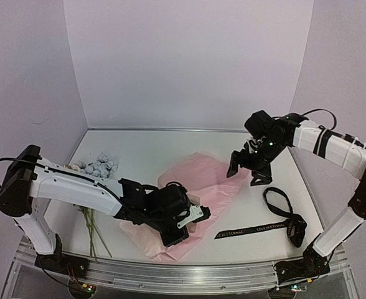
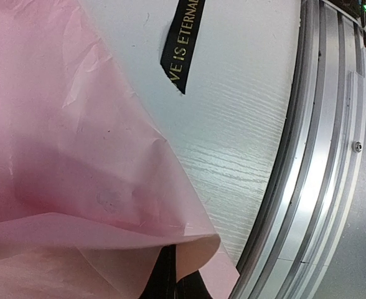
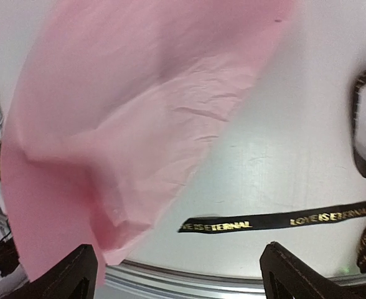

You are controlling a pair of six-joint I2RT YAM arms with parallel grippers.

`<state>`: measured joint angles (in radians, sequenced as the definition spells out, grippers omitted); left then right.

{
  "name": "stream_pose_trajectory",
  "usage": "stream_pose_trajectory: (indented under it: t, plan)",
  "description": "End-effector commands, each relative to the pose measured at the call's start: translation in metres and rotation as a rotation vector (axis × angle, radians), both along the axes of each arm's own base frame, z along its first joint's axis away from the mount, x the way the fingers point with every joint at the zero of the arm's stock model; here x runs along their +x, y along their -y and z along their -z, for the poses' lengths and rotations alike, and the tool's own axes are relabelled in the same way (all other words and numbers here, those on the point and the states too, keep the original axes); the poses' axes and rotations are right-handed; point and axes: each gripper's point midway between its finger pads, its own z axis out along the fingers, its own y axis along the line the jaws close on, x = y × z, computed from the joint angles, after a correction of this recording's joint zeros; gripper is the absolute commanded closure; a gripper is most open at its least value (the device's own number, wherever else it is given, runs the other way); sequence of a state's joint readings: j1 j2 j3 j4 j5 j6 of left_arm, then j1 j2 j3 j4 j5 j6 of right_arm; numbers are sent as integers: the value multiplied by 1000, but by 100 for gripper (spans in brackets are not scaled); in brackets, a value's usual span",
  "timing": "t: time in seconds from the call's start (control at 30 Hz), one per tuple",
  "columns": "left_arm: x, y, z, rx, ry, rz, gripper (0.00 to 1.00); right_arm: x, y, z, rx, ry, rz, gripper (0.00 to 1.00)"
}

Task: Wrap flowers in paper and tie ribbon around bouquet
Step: Pass from the left arm to the right

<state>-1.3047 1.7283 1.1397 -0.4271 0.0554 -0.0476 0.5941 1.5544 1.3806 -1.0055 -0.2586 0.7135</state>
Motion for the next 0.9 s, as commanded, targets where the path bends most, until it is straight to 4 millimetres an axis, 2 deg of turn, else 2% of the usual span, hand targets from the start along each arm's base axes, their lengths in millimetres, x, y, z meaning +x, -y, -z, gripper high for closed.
stream_pose_trajectory:
  t: [0.0,0.17,0.33,0.5,0.7,0.87]
  plan:
    - [5,1,-5,16,87,-12,100,-5,-73,-22,172,-15,-217,5]
    - [0,0,0,20,83,-10,100,-12,-123,-30,264,-41,-347,4]
    - [-1,1,0,16,83,-8,100,-27,-153,-37,322,-54,-461,4]
    - [-1,1,0,16,79,-5,100,-49,-165,-36,355,-85,-555,9]
    - [-1,1,1,17,79,-4,100,-74,-168,-26,344,-139,-639,27]
    - [-1,0,3,19,77,-6,100,-85,-168,-18,319,-165,-670,35]
